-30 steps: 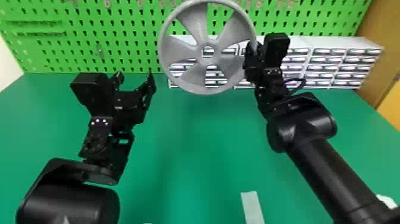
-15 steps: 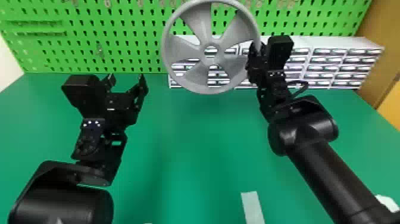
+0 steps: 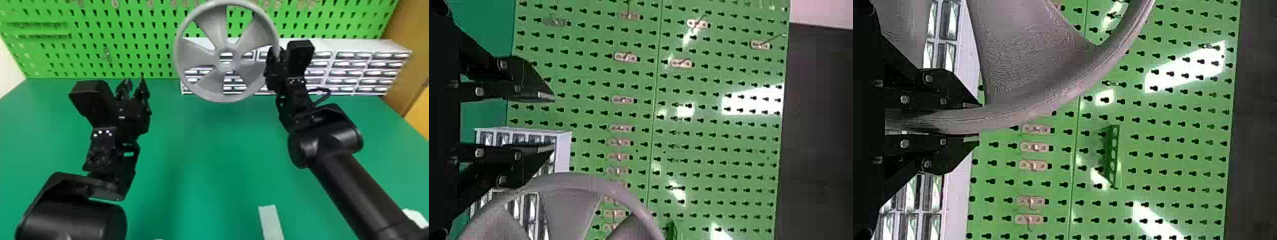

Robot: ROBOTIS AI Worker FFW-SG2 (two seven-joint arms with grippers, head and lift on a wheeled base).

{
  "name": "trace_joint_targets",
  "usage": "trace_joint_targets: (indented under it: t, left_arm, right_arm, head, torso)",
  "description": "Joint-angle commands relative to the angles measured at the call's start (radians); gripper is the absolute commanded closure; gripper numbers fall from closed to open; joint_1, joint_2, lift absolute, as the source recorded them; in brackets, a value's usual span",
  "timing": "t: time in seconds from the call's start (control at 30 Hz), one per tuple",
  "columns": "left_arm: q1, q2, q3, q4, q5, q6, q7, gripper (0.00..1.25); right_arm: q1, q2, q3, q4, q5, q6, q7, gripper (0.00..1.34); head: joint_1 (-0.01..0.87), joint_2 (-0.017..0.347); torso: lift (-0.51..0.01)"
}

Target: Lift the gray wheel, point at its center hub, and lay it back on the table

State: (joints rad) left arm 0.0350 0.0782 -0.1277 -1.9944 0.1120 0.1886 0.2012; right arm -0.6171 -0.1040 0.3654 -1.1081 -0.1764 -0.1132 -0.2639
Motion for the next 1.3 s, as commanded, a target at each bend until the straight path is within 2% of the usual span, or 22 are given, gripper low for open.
trace_joint_targets:
  t: [0.0,0.13,0.73,0.87,1.03,1.2,1.27]
  left_arm:
    - [0.003,0.000,-0.021,-0.006,-0.034,-0.001,0.024,1.16]
    - [0.010,0.000,-0.041,-0.014,-0.083,-0.012,0.058,1.21]
    - [0.039,0.000,-0.082,-0.040,-0.035,-0.017,0.173,1.21]
    - [0.036,0.018,-0.142,-0.040,-0.031,-0.024,0.242,1.21]
    - [0.008,0.069,-0.279,-0.030,-0.044,-0.052,0.428,1.21]
    - [-0.033,0.083,-0.332,0.008,0.009,-0.067,0.442,1.21]
    - [-0.056,0.098,-0.369,0.023,0.041,-0.081,0.472,1.21]
  right_arm:
    - [0.000,0.000,0.004,0.001,0.000,0.001,0.000,1.24]
    - [0.000,0.000,0.004,0.002,0.003,0.001,0.000,1.24]
    - [-0.003,0.001,-0.008,0.002,0.014,0.001,0.000,1.24]
    - [-0.003,0.001,-0.008,0.004,0.015,0.001,0.000,1.24]
    - [-0.004,0.003,-0.010,0.004,0.017,0.003,-0.002,1.24]
    - [-0.006,0.004,-0.008,0.005,0.020,0.004,-0.002,1.24]
    - [-0.006,0.004,-0.005,0.007,0.020,0.004,-0.003,1.24]
  head:
    - [0.692,0.048]
    - [0.692,0.048]
    - [0.692,0.048]
    - [0.692,0.048]
    - [0.692,0.048]
    - [0.692,0.048]
    - [0.692,0.048]
  torso:
    - [-0.096]
    - [-0.096]
    - [-0.096]
    - [-0.096]
    - [-0.096]
    - [-0.096]
    - [-0.096]
